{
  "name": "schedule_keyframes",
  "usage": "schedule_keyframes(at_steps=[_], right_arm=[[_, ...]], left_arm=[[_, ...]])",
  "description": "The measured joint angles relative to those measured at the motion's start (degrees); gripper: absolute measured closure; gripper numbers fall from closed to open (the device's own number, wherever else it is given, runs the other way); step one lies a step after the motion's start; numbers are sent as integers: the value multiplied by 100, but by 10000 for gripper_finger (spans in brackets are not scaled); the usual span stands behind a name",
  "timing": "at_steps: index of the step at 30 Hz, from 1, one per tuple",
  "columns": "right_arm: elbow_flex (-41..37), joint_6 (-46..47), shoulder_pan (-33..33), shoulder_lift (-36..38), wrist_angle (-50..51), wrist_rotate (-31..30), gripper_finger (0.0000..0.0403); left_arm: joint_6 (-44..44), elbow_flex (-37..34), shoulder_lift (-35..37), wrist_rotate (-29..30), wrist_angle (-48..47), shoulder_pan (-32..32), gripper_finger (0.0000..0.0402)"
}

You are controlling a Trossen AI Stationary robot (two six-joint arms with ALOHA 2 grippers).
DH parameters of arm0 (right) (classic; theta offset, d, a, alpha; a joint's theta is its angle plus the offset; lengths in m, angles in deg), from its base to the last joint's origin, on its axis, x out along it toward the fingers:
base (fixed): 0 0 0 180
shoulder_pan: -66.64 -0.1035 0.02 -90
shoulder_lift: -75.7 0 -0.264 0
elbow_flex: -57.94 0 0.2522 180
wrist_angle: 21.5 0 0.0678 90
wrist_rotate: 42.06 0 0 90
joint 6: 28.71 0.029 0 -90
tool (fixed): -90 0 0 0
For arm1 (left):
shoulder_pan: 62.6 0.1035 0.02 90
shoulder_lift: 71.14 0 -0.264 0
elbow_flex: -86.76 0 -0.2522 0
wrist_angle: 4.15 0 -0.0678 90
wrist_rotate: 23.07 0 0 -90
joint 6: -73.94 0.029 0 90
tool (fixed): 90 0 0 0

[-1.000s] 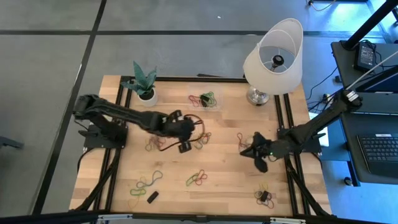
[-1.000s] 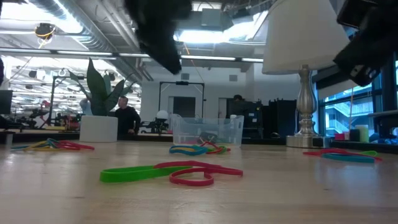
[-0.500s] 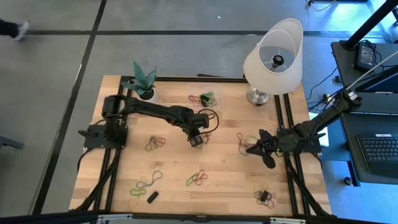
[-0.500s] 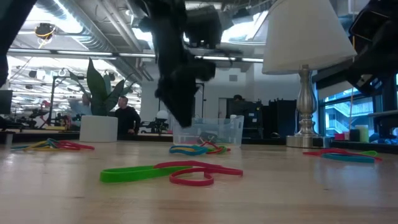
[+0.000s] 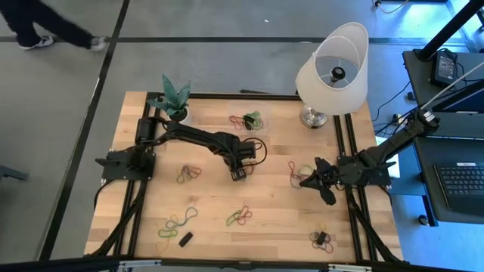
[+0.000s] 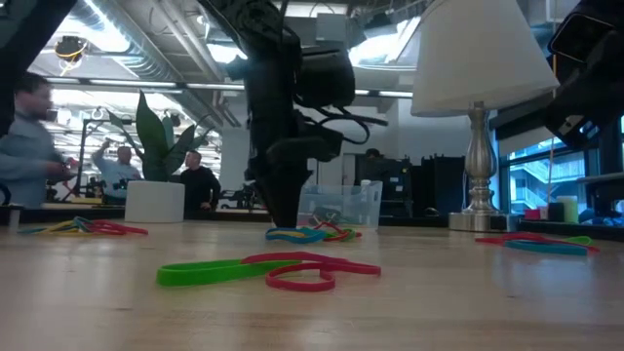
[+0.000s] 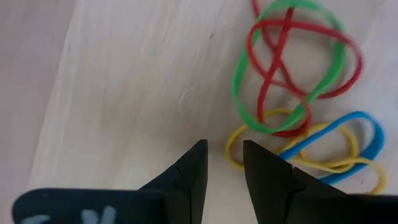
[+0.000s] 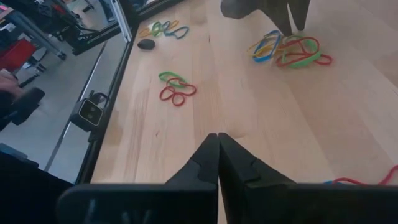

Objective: Pick and place rubber bands into bin
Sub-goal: Put the yellow rubber band into the transparent bin

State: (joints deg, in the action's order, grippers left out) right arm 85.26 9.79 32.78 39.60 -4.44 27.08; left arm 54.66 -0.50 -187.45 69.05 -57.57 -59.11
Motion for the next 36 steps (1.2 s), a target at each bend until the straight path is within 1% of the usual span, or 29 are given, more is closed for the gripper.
schedule_keyframes(at_steps=[14,17,21,23,26,29,31,36], right_arm=[[4,13,0,-2,-24,0,401],[7,15,0,-2,-55,0,401],[7,11,0,-2,-57,-1,401],[7,11,0,-2,-57,-2,401],[7,7,0,-2,-57,-2,401],[9,3,0,-4,-52,0,401],[9,2,0,-10,-36,-1,401],[11,0,0,-15,52,-2,401]], left_arm=[[95,20,-149,73,96,-107,306],[191,13,-153,178,94,-185,324],[105,0,-89,332,92,-274,378],[-67,-4,-79,371,94,-313,394],[-170,72,-17,209,-91,-361,399],[-366,299,78,212,-368,-439,401],[-416,498,160,272,-551,-494,400],[-629,891,428,713,-1101,-731,401]])
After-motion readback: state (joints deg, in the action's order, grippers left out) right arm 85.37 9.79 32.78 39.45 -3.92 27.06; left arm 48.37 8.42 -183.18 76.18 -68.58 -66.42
